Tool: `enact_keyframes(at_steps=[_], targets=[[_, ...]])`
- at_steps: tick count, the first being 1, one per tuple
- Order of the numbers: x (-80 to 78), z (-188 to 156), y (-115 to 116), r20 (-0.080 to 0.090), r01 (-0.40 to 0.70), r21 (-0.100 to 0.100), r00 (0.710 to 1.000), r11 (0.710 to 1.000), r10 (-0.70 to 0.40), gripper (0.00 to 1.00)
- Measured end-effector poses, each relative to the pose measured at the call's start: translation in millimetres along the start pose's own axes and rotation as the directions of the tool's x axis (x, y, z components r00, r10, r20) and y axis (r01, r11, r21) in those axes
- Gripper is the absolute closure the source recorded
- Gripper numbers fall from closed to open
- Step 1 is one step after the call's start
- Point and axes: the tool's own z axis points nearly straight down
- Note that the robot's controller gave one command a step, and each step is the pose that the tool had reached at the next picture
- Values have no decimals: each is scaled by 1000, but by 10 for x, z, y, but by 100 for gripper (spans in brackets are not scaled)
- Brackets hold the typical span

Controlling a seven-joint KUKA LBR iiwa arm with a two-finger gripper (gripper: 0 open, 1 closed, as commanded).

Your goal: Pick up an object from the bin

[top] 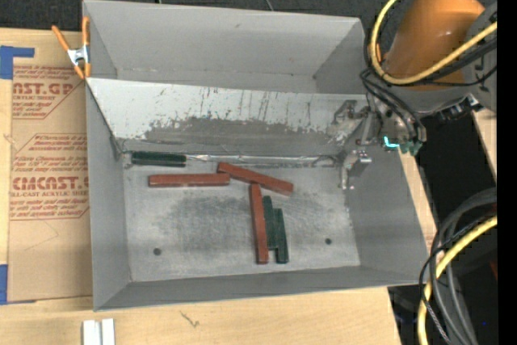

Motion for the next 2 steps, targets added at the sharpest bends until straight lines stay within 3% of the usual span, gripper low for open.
enact_keyframes(at_steps=[1,2], targets=[[-16,-43,3,7,1,1,1000,1000,-1,0],[119,1297,441,24,-139,2,990,990,139,100]])
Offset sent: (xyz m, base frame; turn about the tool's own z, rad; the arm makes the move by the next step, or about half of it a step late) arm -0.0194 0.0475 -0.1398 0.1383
